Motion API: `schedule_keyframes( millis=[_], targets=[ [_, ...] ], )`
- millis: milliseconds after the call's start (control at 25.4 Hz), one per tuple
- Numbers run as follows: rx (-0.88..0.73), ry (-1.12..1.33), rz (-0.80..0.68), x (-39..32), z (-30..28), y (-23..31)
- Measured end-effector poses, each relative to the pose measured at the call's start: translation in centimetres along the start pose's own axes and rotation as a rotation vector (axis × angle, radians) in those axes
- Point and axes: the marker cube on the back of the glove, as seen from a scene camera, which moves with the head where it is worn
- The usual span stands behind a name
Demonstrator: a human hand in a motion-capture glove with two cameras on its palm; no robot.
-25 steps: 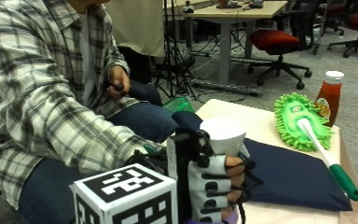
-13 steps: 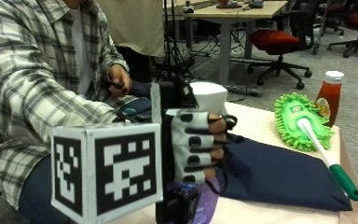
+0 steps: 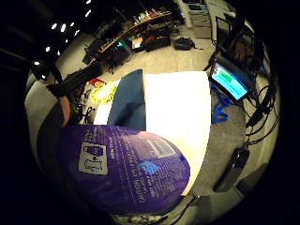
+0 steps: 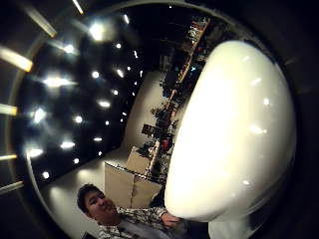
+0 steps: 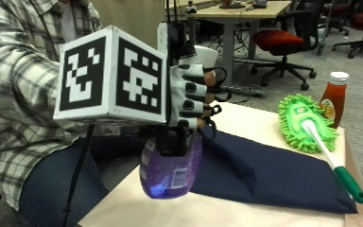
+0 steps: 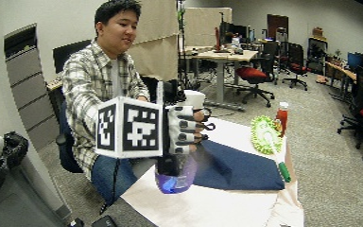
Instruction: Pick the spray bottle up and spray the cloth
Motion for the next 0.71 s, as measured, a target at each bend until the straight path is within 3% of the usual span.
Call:
schedule_keyframes(
  millis=[275,708],
  targets=[
    [-0.088,0.060,-0.026,-2.6,0.0,0.3],
    [-0.274,0.255,0.049,-4.3,2.8,0.8]
  ],
)
